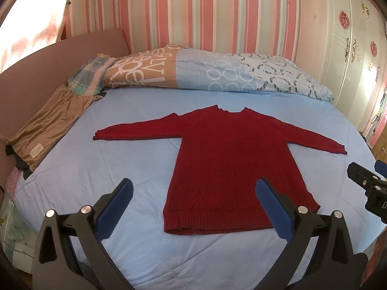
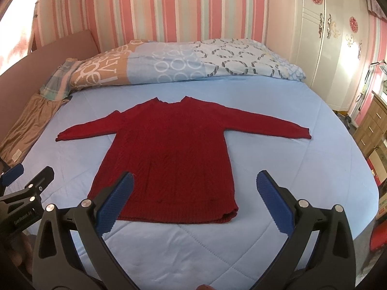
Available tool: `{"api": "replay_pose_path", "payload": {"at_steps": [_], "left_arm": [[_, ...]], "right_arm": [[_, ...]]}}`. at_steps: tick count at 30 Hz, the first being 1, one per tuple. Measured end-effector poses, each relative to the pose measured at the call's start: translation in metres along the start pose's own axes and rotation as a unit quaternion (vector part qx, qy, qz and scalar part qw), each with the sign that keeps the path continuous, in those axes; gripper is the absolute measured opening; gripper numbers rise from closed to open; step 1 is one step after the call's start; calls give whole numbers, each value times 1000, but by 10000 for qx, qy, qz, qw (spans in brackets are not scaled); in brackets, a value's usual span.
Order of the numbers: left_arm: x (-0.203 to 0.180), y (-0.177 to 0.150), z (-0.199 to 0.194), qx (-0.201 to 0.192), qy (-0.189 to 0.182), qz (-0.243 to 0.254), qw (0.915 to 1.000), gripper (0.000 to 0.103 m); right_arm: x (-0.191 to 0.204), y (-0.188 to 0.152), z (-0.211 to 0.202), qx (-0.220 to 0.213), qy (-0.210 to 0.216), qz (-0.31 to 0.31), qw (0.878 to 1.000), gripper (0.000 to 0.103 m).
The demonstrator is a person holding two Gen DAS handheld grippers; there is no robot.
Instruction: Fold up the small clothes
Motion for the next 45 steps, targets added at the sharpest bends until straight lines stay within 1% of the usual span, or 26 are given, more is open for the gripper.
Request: {"api": "replay_pose_path", "payload": {"at_steps": [11, 19, 26, 29, 33, 34, 36, 39, 43, 45], "left_arm": [[-3, 8, 14, 49, 25, 44, 10000, 101], [-6, 17, 38, 209, 36, 42, 9998, 101], [-11, 20, 28, 85, 42, 70, 9999, 101], [-15, 19, 21, 69, 14, 113, 9999, 101], [-17, 21, 19, 34, 28, 131, 9999, 101], [-17, 25, 23, 64, -22, 78, 9999, 101], [-18, 29, 30, 68, -17, 65, 10000, 101], [-22, 45, 58, 68, 66, 92, 9999, 101], [-29, 67, 102, 208, -18, 96, 9997, 101], [-31, 78, 118, 271, -52, 97, 9996, 101]], "right_arm": [[-8, 10, 14, 77, 51, 12, 10000, 100], [-17, 16, 31, 271, -22, 40, 9996, 100], [-25, 18, 7, 52, -52, 13, 10000, 100], [-30, 18, -9, -136, -96, -26, 9999, 100], [-40, 19, -8, -148, -175, -25, 9997, 100], [-45, 21, -5, -135, -224, 18, 9997, 100], [-52, 26, 4, -113, -186, 80, 9997, 100], [-65, 38, 32, 5, -204, 193, 9996, 100], [-81, 61, 82, 181, -196, 266, 9993, 100], [-88, 74, 107, 374, -233, 232, 9988, 100]]}}
Point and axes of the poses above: each gripper's, at about its wrist camera, not at the fingertips, and z roughly the way its jaws point, x to its left, y to its top, the point moved 4 cm from there along z, roughly the way its jaws point, and after that the axes turned 12 degrees about x, right-handed, at the moved point
